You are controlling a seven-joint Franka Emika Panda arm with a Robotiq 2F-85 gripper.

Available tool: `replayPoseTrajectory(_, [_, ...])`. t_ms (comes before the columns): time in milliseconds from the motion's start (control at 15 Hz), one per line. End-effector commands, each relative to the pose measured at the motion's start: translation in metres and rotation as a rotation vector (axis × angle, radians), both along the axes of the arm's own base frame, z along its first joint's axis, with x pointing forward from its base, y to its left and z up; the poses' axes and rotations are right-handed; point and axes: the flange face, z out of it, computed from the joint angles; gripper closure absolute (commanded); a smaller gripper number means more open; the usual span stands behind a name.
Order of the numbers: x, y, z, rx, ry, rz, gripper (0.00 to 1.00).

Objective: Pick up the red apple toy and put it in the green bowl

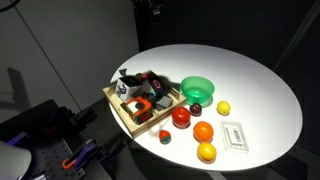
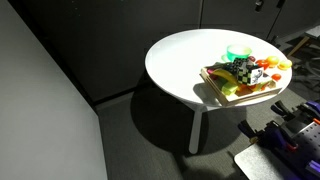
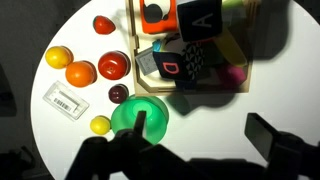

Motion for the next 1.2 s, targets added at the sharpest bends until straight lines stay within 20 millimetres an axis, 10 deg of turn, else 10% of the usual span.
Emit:
replayPoseTrajectory(0, [0.0, 0.0, 0.0, 0.0, 0.002, 0.001, 0.0])
replayPoseTrajectory(1133, [0.004, -0.056, -0.048, 0.006, 0.07, -0.075, 0.0])
